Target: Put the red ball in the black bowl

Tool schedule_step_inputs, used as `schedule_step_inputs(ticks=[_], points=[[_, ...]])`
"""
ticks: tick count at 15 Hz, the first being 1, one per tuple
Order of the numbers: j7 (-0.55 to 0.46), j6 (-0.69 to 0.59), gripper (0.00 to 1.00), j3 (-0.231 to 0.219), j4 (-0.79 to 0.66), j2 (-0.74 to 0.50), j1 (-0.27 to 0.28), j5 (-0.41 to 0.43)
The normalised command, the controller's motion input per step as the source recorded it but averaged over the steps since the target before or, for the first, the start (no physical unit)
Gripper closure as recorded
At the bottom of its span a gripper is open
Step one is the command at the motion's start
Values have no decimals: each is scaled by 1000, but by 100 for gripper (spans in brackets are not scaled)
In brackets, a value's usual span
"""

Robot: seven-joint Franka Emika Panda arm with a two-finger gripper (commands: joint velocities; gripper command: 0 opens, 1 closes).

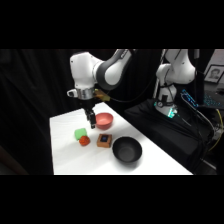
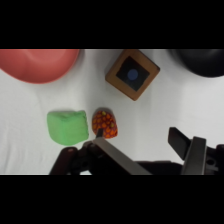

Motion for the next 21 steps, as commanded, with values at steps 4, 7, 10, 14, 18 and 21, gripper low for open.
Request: schedule_step_inputs(ticks=[4,7,10,14,18,21], points=[[-49,190,0,25,270,293,-60,81],[31,163,0,11,282,290,-18,22],[77,111,0,-8,330,291,-7,-4],[102,76,0,-35,345,287,2,-28],[108,56,0,-46,307,262,5,-50],[96,31,0,-26,255,202,-1,-44]])
